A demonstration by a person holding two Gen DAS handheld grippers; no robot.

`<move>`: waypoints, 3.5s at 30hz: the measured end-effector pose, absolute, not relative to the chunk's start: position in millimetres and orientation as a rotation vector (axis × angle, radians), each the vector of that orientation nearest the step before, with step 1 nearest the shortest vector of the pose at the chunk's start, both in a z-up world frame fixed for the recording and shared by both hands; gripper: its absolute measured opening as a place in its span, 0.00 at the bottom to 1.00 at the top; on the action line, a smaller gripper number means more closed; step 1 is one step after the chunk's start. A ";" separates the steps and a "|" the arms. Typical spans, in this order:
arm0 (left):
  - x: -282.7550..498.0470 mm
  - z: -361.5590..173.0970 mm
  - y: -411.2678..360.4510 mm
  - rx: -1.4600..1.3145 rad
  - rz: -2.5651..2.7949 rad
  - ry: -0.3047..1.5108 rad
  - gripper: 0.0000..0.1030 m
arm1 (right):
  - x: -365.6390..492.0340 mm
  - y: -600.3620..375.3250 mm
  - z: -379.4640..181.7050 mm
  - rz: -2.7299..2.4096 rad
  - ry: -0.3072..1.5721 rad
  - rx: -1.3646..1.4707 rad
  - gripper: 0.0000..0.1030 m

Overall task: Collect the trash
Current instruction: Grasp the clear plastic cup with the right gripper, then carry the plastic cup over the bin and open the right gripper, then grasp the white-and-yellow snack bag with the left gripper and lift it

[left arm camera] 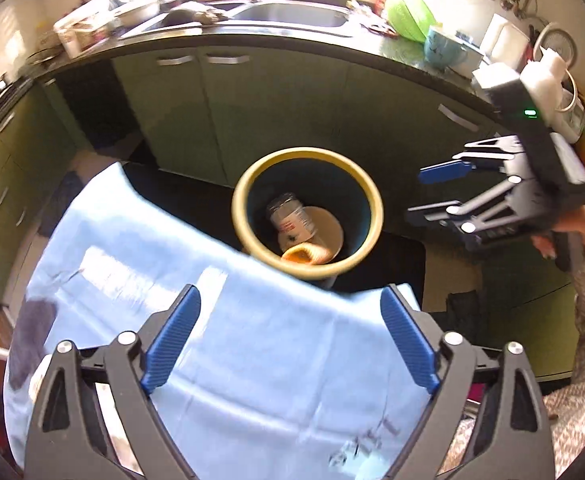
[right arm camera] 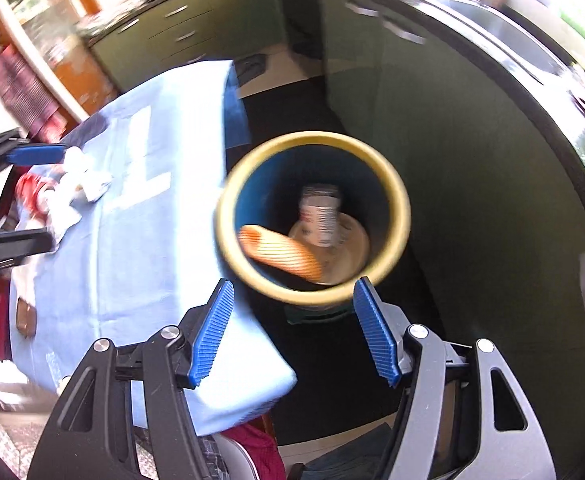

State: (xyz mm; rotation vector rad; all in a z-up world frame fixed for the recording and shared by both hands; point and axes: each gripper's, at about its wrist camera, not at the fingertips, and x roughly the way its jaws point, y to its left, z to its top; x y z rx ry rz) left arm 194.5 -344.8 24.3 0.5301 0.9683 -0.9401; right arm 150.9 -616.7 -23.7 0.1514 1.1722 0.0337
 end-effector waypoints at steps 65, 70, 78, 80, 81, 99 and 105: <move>148.4 -8.7 -80.6 0.299 -0.588 1.056 0.92 | 242.5 -546.3 -58.6 0.083 1.256 0.243 0.57; 156.5 -10.9 -110.7 0.335 -0.621 1.059 0.92 | 256.6 -616.3 -105.8 -0.081 1.288 0.249 0.58; 178.8 -22.7 -156.9 0.405 -0.655 1.071 0.92 | 280.6 -646.7 -139.8 -0.212 1.306 0.197 0.64; 187.2 -26.0 -169.4 0.436 -0.675 1.058 0.93 | 275.2 -652.2 -135.5 -0.186 1.294 0.247 0.65; 192.8 -28.7 -177.2 0.466 -0.694 1.044 0.94 | 271.9 -653.3 -132.2 -0.177 1.289 0.257 0.65; 300.3 -102.8 -249.1 0.894 -0.994 1.023 0.92 | 232.3 -616.6 -115.5 -0.004 1.299 0.259 0.69; 312.3 -110.5 -250.1 0.871 -1.007 1.064 0.74 | 235.1 -610.7 -119.2 0.029 1.310 0.270 0.70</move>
